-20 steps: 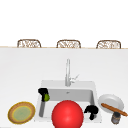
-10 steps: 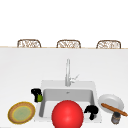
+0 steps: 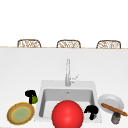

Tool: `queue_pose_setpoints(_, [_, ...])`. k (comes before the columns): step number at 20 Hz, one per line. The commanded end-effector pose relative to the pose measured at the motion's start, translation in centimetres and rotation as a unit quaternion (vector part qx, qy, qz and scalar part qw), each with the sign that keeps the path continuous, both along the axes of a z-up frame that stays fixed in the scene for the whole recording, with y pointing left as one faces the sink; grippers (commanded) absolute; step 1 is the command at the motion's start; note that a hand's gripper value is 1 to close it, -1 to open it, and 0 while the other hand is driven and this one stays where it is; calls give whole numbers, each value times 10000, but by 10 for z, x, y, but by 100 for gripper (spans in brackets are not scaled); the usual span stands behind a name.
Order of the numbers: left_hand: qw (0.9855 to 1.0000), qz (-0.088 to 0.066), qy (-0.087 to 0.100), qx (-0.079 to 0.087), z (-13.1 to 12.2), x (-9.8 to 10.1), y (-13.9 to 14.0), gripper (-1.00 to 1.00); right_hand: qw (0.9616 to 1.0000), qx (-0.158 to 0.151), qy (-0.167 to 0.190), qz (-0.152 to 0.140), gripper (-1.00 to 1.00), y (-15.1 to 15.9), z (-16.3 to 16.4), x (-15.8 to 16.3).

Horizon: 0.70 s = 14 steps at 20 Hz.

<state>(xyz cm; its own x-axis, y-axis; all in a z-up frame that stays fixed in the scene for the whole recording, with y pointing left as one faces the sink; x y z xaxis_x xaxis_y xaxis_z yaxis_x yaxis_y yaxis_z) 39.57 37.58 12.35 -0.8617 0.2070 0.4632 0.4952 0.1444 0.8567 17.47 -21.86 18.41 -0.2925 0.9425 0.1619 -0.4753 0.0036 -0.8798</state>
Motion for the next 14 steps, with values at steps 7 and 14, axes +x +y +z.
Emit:
queue_pose_setpoints(7, [9971, 289, -644, -301, 1, -40, 37, 100, 10000, 0, 0, 0, 0, 0, 0, 0])
queue_pose_setpoints(14, [9931, 374, -1007, -463, 33, -56, 52, 100, 10000, 0, 0, 0, 0, 0, 0, 0])
